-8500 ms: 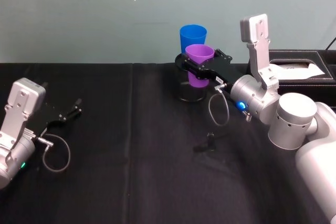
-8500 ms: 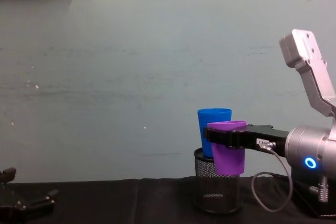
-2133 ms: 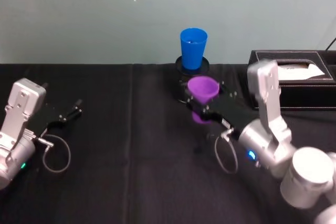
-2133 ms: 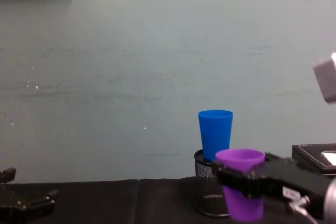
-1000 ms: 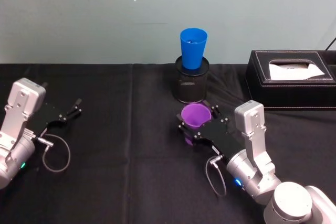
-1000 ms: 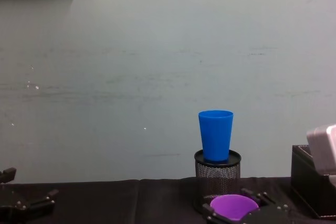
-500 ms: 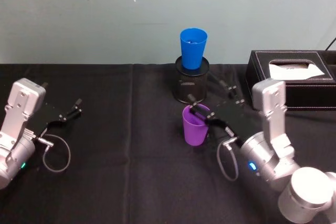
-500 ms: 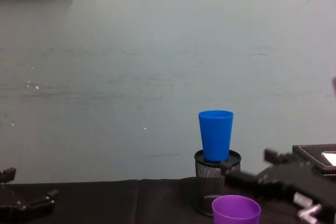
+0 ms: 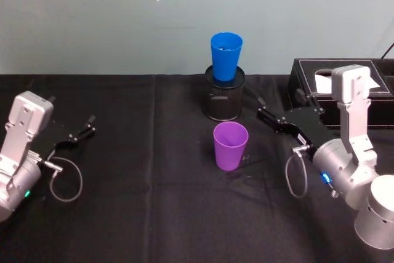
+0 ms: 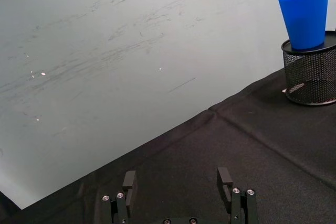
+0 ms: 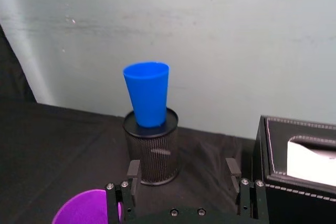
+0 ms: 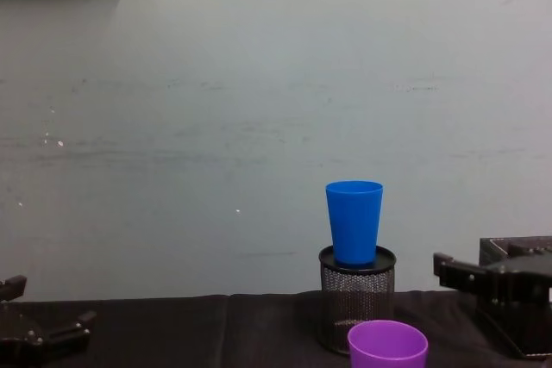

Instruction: Pick up one cup with a gripper and tap it against the other cup.

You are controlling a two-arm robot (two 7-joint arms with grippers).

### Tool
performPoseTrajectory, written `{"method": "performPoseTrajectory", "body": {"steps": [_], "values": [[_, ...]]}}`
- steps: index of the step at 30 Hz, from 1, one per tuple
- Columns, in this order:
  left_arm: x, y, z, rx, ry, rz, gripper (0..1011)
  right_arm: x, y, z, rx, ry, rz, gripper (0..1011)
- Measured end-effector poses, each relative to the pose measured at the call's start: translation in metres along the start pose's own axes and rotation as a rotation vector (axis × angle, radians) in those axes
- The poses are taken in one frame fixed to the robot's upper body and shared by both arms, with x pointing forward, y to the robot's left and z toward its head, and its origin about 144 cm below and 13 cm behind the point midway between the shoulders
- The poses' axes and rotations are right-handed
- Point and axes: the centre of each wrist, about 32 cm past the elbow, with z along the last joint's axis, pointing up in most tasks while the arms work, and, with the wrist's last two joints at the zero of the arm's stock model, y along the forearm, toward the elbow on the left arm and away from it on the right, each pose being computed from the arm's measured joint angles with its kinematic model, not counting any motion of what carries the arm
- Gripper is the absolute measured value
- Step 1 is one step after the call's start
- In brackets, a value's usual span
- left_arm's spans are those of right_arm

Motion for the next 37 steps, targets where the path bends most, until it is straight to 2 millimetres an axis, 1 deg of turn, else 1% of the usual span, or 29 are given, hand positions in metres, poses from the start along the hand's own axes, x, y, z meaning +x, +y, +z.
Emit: {"method": "performPoseTrajectory", "body": {"steps": [6,10,37], "values": [[0.000,0.000,0.000,0.000,0.000,0.000,1000,-0.001,0.014,-0.011,-0.037,-0.003,-0.017,1002],[0.000,0.000,0.000,0.000,0.000,0.000,1000,-0.002,0.019,-0.015,-0.030,-0.021,-0.033,1002],[0.000,0.000,0.000,0.000,0.000,0.000,1000,-0.002,0.016,-0.013,-0.029,-0.015,-0.022,1002]]}}
